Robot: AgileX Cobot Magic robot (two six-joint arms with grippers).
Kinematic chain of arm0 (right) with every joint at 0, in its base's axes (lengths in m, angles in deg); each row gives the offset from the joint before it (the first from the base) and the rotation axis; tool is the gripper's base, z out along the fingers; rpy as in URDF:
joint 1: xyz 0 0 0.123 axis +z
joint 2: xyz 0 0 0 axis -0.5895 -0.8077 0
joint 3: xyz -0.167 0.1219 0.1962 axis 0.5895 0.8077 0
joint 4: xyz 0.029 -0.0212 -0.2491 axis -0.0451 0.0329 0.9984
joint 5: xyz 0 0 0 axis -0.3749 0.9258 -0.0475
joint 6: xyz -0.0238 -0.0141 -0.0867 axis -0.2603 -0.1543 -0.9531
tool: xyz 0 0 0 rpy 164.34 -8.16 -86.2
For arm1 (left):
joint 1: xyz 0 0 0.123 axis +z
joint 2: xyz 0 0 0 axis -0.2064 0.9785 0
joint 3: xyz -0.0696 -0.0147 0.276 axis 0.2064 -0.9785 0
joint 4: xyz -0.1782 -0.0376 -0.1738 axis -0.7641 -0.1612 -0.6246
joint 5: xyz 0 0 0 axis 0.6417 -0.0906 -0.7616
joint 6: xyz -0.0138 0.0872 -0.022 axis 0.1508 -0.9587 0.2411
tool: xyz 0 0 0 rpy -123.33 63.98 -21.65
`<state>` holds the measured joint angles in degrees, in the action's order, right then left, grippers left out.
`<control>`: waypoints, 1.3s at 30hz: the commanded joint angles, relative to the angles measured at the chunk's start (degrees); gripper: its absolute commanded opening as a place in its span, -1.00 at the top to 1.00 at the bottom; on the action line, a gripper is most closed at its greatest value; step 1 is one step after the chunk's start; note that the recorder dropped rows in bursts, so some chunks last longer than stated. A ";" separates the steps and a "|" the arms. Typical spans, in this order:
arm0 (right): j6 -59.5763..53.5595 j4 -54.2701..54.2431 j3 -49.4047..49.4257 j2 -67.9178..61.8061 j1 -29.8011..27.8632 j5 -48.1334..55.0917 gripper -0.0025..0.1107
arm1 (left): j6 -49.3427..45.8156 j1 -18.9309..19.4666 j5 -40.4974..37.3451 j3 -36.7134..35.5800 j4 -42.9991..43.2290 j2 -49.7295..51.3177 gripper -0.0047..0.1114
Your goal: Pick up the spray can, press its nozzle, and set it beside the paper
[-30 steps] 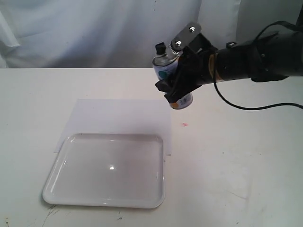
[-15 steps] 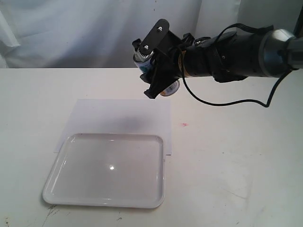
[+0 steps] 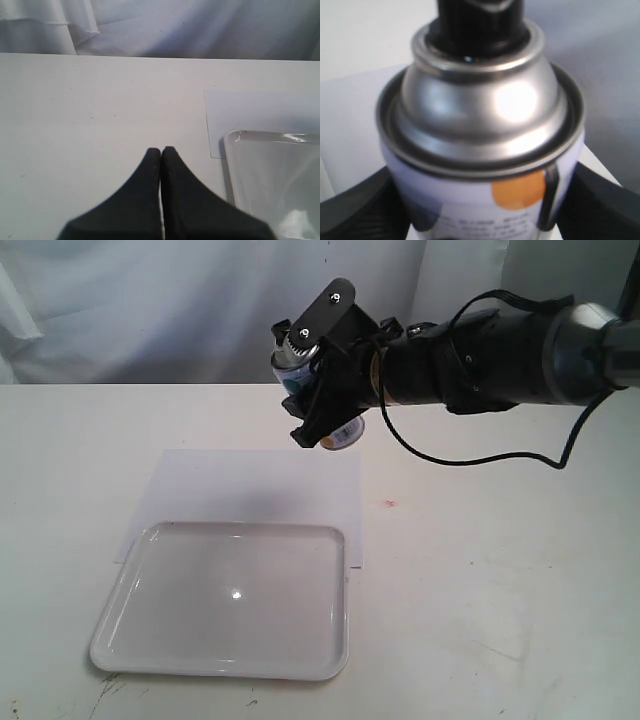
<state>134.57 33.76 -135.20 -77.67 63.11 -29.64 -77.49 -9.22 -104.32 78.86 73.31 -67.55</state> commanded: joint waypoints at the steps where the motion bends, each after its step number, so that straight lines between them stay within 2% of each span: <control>1: -25.48 -24.26 -0.80 0.63 0.32 1.77 0.96 | 0.12 -0.31 0.33 -0.28 0.00 -0.22 0.92; 8: -69.39 -58.95 -1.28 0.63 2.21 11.33 0.96 | 0.12 -0.31 0.33 -0.28 0.00 -0.22 0.92; 16: -98.34 -83.74 -9.97 0.39 4.29 36.36 0.96 | 0.12 -0.31 0.33 -0.28 0.00 -0.22 0.92; 21: -103.94 -87.86 -17.70 -3.30 4.29 51.69 0.96 | 0.12 -0.31 0.33 -0.28 0.00 -0.22 0.92; 24: -104.63 -88.01 -20.72 -5.13 4.64 55.49 0.96 | 0.12 -0.31 0.33 -0.28 0.00 -0.22 0.92; 31: -108.36 -87.88 -26.42 -9.66 5.52 56.43 0.96 | 0.12 -0.31 0.33 -0.28 0.00 -0.22 0.92; 39: -115.85 -87.80 -27.31 -12.86 4.97 57.11 0.96 | 0.12 -0.31 0.33 -0.28 0.00 -0.22 0.92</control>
<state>20.65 -53.79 -161.80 -90.97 68.66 28.49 -77.49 -9.22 -104.43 78.86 73.31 -67.55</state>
